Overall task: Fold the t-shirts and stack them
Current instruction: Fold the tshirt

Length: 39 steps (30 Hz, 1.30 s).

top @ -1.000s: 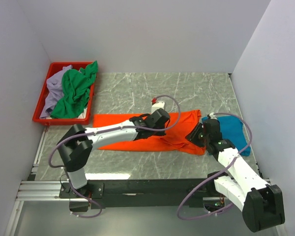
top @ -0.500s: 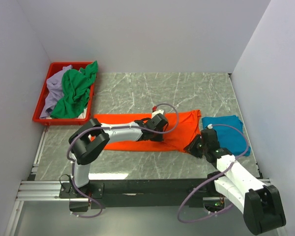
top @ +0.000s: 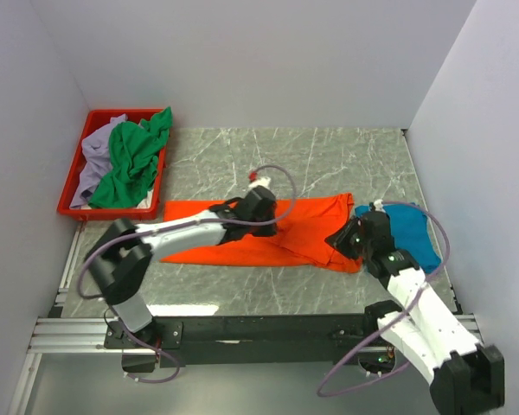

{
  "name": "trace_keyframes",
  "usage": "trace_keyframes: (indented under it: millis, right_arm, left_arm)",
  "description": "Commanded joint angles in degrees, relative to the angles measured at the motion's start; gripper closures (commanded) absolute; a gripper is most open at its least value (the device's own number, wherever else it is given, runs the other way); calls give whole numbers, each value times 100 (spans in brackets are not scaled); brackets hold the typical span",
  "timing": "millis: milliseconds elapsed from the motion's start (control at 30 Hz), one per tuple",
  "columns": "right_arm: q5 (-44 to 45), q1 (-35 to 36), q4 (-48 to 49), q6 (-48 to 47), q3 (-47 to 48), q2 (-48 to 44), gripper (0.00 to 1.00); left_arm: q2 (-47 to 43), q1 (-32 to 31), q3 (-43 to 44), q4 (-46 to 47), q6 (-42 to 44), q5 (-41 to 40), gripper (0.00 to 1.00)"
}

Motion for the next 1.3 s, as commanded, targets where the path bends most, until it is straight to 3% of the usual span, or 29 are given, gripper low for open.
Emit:
trace_keyframes:
  millis: [0, 167, 367, 600, 900, 1067, 1267]
  right_arm:
    - [171, 186, 351, 105, 405, 790, 74]
    - [602, 880, 808, 394, 529, 1697, 74]
    - [566, 942, 1450, 500, 450, 2955, 74]
    - [575, 934, 1504, 387, 792, 3895, 74]
    - [821, 872, 327, -474, 3047, 5538, 75]
    - [1164, 837, -550, -1116, 4464, 6681, 75]
    - [1436, 846, -1483, -1749, 6510, 7822, 75]
  left_arm:
    - [-719, 335, -628, -8, -70, 44, 80]
    - [-1466, 853, -1839, 273, -282, 133, 82]
    - [-1871, 1250, -2789, 422, -466, -87, 82]
    - [-1854, 1408, -3196, 405, -598, -386, 82]
    - [-1933, 1338, -3477, 432, -1080, -219, 83]
    - [-2082, 882, -3626, 309, -1582, -429, 83]
    - [-2171, 56, -3837, 431, -2854, -500, 83]
